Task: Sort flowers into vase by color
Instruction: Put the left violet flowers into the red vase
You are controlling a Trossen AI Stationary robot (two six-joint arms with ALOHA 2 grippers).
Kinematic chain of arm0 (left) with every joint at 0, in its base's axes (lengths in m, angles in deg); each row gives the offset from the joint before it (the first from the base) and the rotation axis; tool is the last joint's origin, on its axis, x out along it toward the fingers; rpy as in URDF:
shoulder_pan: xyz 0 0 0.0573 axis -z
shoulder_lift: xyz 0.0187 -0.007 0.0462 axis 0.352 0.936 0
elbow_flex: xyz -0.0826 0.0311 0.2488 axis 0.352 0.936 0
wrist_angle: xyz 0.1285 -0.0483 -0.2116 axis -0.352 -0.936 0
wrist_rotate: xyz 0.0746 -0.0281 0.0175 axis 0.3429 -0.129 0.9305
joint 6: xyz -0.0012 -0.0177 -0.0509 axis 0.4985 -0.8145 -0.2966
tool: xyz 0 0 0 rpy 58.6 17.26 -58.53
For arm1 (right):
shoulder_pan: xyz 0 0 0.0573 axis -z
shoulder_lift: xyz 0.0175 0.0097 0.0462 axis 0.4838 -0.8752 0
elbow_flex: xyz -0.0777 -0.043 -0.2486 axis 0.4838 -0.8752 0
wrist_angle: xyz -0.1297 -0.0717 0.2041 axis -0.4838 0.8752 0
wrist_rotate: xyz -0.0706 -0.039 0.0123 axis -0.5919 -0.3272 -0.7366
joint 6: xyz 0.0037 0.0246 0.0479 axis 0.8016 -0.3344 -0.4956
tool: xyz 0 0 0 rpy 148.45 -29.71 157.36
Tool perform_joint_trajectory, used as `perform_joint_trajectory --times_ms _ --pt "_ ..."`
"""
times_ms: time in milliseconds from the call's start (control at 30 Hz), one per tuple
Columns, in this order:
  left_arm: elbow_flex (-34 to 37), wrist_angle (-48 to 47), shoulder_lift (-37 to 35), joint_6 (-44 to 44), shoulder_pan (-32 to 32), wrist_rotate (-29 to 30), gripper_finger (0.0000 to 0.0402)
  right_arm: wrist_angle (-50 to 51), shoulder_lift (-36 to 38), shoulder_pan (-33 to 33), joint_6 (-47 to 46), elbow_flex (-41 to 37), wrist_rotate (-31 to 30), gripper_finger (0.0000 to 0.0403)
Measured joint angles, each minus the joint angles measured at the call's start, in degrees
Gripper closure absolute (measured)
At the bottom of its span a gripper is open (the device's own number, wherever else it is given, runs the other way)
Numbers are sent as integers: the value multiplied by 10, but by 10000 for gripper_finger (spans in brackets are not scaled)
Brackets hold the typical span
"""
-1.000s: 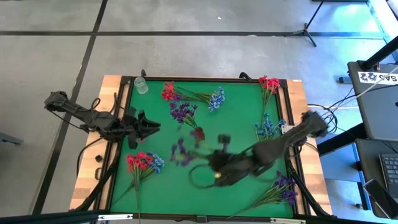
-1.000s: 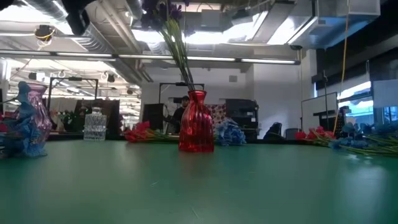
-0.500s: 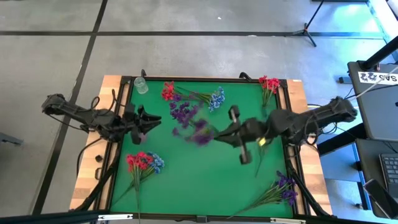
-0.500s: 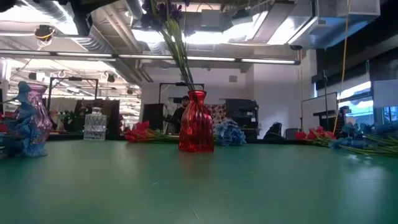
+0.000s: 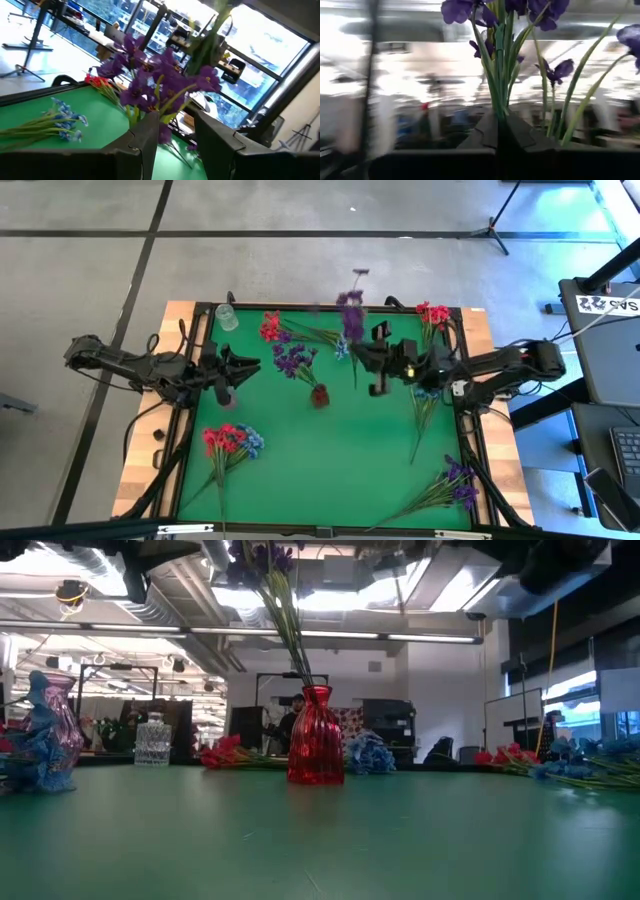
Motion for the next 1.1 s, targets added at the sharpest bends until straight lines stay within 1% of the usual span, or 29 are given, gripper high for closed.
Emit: perform_joint_trajectory --times_ms 233,300,500,700,767,967,1100 --pt "0 0 0 0 -17 0 278 -134 -95 -2 0 3 -167 400" --pt "0 0 0 -2 -20 0 278 -129 -110 -2 -3 10 -200 398" --pt "0 -1 0 0 -20 0 278 -125 -170 -2 1 70 -197 397" --pt "0 -1 0 0 -20 0 278 -133 -202 3 -1 97 -205 395" --pt "0 -1 0 0 -20 -1 278 -133 -213 3 -1 108 -185 396" --pt "0 -1 0 -8 -19 -1 278 -133 -242 6 -1 118 -173 396" --pt "0 -1 0 -9 -18 -1 278 -133 -259 6 11 118 -132 396"
